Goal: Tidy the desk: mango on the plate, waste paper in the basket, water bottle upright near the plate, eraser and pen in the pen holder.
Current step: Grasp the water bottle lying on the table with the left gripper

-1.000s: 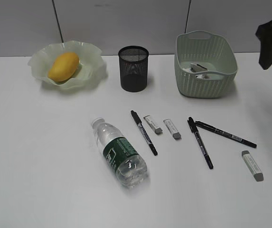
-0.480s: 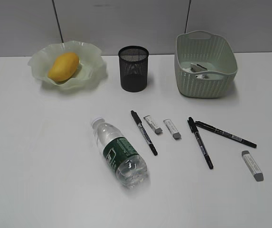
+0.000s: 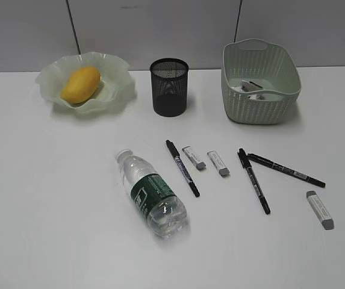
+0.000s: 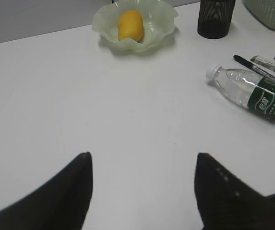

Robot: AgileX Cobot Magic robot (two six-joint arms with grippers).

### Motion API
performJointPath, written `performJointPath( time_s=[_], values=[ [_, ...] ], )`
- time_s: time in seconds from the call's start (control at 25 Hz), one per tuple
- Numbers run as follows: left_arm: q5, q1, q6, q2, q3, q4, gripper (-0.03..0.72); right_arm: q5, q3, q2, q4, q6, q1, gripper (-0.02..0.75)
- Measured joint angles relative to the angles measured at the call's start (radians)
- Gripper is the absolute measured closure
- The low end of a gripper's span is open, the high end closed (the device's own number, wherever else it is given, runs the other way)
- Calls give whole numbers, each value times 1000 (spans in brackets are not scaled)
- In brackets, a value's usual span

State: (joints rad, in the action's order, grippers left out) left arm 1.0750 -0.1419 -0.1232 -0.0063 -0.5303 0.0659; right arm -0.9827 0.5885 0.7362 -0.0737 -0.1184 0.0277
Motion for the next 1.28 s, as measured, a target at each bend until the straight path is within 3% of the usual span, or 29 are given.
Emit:
performJointPath(
  time_s=[0.52, 0.68, 0.88, 1.28],
  values=[
    [0, 0, 0, 66, 0, 0, 180, -56, -77, -458, 15, 11, 0, 157],
    [1, 0, 12, 201, -2, 16, 180, -56, -79, -586, 15, 13, 0, 157],
    [0, 0, 136, 443, -67, 81, 180, -57, -82, -703, 15, 14, 0, 157],
    [-31, -1, 205, 931, -213, 272, 221, -57, -82, -717, 15, 14, 0, 157]
  ],
)
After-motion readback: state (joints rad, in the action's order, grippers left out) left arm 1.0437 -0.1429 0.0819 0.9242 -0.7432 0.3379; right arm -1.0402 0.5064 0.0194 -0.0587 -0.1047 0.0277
